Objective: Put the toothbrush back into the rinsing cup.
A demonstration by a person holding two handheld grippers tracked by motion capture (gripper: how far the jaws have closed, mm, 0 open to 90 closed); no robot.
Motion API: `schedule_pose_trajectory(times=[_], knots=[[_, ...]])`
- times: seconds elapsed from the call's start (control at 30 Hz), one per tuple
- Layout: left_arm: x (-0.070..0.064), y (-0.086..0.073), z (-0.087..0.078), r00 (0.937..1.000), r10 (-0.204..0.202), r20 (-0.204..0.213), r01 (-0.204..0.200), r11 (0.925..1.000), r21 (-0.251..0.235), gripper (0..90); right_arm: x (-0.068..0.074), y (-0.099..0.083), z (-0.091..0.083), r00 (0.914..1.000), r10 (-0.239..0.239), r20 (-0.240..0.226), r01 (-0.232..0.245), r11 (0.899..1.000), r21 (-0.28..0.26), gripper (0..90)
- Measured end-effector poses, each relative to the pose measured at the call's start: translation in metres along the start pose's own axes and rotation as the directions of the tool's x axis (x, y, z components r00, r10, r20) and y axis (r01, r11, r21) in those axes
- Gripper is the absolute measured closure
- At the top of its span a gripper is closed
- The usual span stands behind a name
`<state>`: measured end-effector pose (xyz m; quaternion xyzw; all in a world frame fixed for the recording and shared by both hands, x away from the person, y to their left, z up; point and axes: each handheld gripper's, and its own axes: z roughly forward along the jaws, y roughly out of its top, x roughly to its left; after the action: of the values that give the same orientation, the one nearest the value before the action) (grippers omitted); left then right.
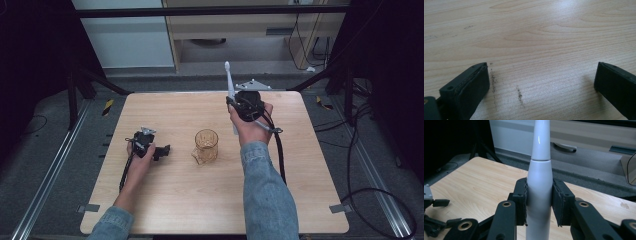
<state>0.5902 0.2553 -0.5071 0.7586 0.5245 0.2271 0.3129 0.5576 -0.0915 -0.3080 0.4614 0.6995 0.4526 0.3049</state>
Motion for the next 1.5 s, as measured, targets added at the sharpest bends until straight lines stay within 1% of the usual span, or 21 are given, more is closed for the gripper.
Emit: schedule_pose_trajectory(times=[0.37,0.4,0.53,0.73,1.07,1.5], knots=[[0.000,0.000,0.000,1.0000,0.000,0.000,0.000,1.0000,0.000,0.0,0.010,0.006,0.004,0.9999,0.002,-0.015,-0.002,0.999,-0.038,67.0],[0.000,0.000,0.000,1.0000,0.001,0.000,-0.001,1.0000,0.001,0.0,0.012,0.007,0.004,0.9998,0.010,-0.017,-0.011,0.999,-0.046,67.0],[0.000,0.000,0.000,1.0000,0.000,0.000,0.000,1.0000,0.000,0.0,0.015,0.010,0.004,0.9995,0.020,-0.026,-0.021,0.998,-0.064,67.0],[0.000,0.000,0.000,1.0000,0.000,0.000,0.000,1.0000,0.001,0.0,0.021,0.015,0.004,0.9990,0.019,-0.041,-0.022,0.996,-0.081,67.0],[0.000,0.000,0.000,1.0000,0.001,0.000,-0.001,1.0000,0.001,0.0,0.033,0.017,0.010,0.9975,0.020,-0.068,-0.027,0.995,-0.096,67.0],[0.000,0.000,0.000,1.0000,0.000,0.001,0.000,1.0000,0.000,0.0,0.042,0.013,0.019,0.9957,0.020,-0.091,-0.028,0.996,-0.089,67.0]])
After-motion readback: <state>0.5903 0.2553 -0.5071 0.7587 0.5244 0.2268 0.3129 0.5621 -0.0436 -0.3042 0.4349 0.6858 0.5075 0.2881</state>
